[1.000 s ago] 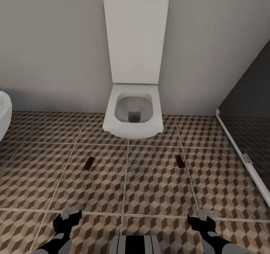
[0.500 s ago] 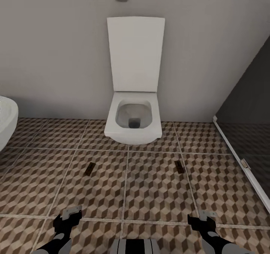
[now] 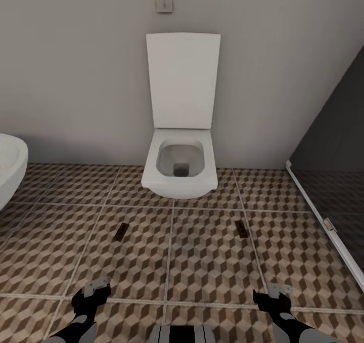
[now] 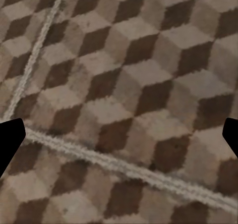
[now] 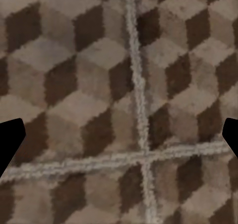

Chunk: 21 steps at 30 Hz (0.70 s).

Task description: Take the four mousetraps from the cabinet in the bathroom and place them on the bathroom floor. Make sure all four end up on the same floor surface, and ensure that at least two of them are either under or directly next to the same bathroom sink.

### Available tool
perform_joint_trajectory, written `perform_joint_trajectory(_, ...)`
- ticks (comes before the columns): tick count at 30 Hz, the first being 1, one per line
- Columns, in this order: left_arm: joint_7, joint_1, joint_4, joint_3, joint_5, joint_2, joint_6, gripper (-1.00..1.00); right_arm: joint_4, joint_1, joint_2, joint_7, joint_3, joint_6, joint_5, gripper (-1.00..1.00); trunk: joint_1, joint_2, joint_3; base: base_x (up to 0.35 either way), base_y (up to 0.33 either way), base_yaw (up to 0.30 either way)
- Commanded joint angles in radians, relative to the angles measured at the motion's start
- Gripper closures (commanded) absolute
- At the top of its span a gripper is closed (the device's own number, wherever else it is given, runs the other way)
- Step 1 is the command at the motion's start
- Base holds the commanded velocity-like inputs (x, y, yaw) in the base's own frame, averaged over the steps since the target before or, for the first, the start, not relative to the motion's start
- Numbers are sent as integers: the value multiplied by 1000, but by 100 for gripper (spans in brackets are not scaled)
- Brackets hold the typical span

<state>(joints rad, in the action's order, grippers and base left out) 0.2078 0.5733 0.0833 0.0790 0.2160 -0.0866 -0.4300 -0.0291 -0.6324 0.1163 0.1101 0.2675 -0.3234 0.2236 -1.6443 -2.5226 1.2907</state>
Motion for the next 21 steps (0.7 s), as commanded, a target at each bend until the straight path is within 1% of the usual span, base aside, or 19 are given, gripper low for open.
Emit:
perform_joint_trajectory(1,4,0,-1,9,7,0,-3,-100,-3,-1,0,5,7,-5,11,-100,0,0,1,0,0,0)
perform_joint_trajectory(21,5,0,-1,10,6,1,-3,-100,-3,-1,-1,5,7,-5,11,-100,0,0,1,0,0,0)
